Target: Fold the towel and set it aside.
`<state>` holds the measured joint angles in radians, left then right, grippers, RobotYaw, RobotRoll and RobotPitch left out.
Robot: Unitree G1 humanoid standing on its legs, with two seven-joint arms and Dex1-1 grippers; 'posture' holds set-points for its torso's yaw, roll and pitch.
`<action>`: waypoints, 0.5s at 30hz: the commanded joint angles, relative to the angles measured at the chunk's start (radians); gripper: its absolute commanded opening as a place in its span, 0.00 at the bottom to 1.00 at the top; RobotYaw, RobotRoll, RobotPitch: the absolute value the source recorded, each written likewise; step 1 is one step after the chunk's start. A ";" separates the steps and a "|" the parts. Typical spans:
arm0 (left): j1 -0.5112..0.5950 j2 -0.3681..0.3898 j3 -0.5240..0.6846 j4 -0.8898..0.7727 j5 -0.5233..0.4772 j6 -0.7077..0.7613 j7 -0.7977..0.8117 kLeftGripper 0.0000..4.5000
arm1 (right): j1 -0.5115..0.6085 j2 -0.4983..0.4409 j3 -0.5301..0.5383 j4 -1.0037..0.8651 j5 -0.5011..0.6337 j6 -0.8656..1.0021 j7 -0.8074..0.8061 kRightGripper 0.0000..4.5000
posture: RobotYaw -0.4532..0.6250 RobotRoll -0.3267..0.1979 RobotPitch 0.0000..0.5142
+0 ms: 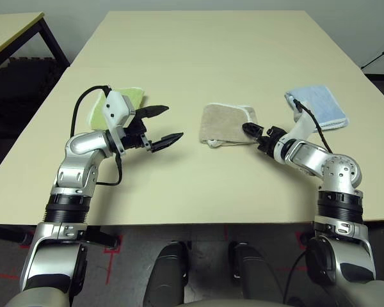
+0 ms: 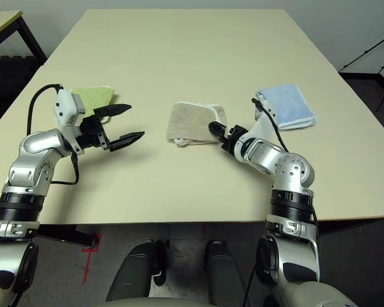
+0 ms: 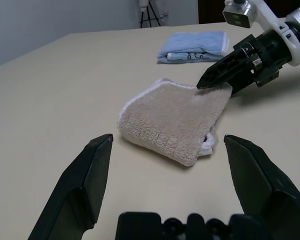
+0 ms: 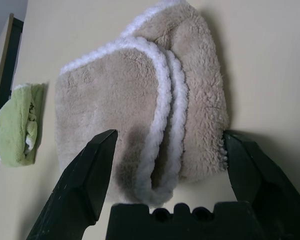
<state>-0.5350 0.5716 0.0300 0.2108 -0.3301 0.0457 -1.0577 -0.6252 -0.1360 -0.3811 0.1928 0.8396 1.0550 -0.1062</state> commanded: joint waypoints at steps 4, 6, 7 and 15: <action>0.005 0.003 -0.011 -0.014 0.012 0.012 0.005 1.00 | -0.028 0.004 0.068 0.149 -0.097 -0.004 0.057 0.99 | 0.56 0.62 0.32; 0.004 0.002 -0.012 -0.014 0.013 0.013 0.006 1.00 | -0.035 0.000 0.085 0.163 -0.119 -0.007 0.083 0.99 | 0.56 0.62 0.32; 0.004 0.002 -0.012 -0.014 0.014 0.013 0.007 1.00 | -0.037 -0.003 0.092 0.167 -0.129 -0.007 0.094 0.96 | 0.56 0.62 0.32; -0.001 -0.005 -0.016 -0.007 0.016 0.011 0.013 1.00 | -0.023 -0.020 0.104 0.138 -0.173 0.019 0.157 0.38 | 0.56 0.62 0.33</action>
<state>-0.5353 0.5693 0.0267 0.2106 -0.3243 0.0496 -1.0475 -0.6827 -0.1692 -0.3037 0.3031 0.6816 1.0248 0.0473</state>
